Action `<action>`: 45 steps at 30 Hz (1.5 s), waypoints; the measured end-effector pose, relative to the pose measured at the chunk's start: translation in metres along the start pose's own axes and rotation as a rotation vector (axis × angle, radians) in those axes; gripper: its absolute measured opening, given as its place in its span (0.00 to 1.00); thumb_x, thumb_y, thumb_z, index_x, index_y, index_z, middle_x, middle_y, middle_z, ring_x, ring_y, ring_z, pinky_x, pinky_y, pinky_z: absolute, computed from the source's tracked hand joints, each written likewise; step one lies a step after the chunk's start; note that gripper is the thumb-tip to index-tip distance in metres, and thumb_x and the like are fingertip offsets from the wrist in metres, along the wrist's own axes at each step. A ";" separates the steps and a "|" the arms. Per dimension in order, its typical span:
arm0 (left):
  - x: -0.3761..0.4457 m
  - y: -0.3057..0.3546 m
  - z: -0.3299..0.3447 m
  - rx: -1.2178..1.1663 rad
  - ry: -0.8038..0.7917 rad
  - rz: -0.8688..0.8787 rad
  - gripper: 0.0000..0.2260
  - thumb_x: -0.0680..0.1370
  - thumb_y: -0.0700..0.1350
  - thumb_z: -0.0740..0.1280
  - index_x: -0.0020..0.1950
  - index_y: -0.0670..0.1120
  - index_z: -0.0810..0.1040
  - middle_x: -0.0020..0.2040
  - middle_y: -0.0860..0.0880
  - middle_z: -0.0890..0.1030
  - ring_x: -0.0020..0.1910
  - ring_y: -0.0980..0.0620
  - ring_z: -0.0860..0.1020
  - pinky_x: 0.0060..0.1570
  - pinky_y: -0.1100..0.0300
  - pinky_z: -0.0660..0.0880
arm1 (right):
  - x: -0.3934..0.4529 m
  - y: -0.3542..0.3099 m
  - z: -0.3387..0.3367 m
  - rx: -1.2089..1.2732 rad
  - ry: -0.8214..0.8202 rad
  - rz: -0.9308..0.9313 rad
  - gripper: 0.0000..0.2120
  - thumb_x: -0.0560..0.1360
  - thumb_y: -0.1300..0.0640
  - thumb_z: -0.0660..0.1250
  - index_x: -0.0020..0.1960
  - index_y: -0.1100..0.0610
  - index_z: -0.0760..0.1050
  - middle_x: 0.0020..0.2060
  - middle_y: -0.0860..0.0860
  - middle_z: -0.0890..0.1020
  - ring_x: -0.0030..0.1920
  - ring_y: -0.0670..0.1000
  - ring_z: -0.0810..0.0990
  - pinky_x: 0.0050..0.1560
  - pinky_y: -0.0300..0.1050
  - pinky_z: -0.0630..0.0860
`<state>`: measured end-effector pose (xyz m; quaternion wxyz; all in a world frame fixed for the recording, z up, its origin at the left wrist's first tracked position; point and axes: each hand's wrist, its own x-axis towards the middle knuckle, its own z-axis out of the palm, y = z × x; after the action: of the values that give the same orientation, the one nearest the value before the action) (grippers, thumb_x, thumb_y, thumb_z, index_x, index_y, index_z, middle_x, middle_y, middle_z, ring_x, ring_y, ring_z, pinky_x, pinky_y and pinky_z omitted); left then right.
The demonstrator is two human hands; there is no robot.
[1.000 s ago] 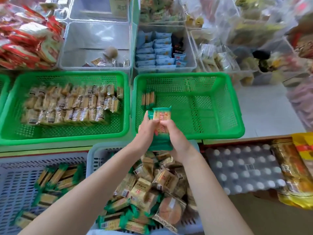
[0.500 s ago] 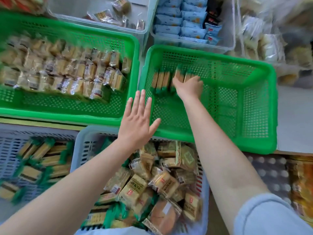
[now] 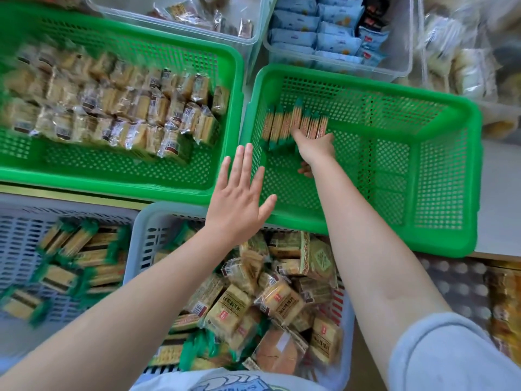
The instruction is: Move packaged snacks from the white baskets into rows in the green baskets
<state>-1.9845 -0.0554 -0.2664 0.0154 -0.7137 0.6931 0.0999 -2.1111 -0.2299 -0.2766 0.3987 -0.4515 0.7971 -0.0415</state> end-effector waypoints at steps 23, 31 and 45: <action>-0.109 0.014 -0.044 -0.487 -0.178 0.011 0.21 0.82 0.50 0.62 0.75 0.48 0.69 0.78 0.46 0.64 0.78 0.48 0.58 0.76 0.50 0.55 | -0.197 0.205 -0.028 -0.016 0.095 -0.279 0.21 0.77 0.47 0.71 0.66 0.54 0.75 0.60 0.53 0.77 0.62 0.52 0.74 0.58 0.41 0.69; -0.137 0.013 -0.039 -0.544 -0.389 0.033 0.15 0.83 0.48 0.62 0.69 0.53 0.75 0.67 0.54 0.75 0.68 0.54 0.69 0.65 0.57 0.67 | -0.171 0.209 -0.005 0.098 -0.047 -0.207 0.30 0.76 0.45 0.72 0.74 0.52 0.69 0.69 0.54 0.74 0.68 0.57 0.73 0.64 0.51 0.72; -0.155 0.053 -0.037 -1.473 -0.686 -0.326 0.09 0.76 0.48 0.72 0.52 0.45 0.78 0.45 0.46 0.85 0.44 0.49 0.83 0.54 0.54 0.79 | -0.267 0.218 -0.031 0.365 -0.249 -0.206 0.31 0.82 0.36 0.51 0.75 0.56 0.69 0.71 0.50 0.74 0.72 0.50 0.70 0.72 0.46 0.63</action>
<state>-2.0356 0.0895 -0.1989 -0.2312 -0.5625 0.2951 0.7369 -2.2089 0.0904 -0.1889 0.5625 -0.4525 0.6710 -0.1692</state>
